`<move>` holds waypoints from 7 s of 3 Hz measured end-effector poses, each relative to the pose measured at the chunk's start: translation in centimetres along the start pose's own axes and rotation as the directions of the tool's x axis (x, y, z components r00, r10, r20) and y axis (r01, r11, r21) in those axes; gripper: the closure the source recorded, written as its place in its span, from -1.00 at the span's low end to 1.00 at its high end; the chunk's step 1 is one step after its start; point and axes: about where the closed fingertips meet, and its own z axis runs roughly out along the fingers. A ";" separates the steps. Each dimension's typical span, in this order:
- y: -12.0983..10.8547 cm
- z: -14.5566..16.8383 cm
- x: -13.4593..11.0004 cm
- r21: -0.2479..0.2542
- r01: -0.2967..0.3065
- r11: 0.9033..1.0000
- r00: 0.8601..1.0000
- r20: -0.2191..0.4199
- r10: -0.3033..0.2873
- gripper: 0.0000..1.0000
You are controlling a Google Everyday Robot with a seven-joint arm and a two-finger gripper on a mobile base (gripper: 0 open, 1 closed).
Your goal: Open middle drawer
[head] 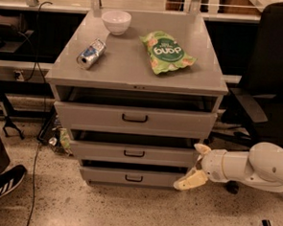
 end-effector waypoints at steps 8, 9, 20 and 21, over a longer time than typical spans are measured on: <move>-7.7 20.2 3.2 -0.143 -0.074 0.987 0.971 0.215 0.104 -0.66; -7.7 20.2 3.2 -0.147 -0.076 0.986 0.971 0.215 0.107 -0.17; 1.0 12.5 3.8 -0.162 0.193 0.968 0.981 0.015 -0.193 -1.00; -1.1 15.4 3.2 -0.098 0.281 0.955 0.959 -0.011 -0.283 -1.00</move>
Offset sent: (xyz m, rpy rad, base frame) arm 0.0383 0.0399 -0.0837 0.1317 0.0318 -0.0111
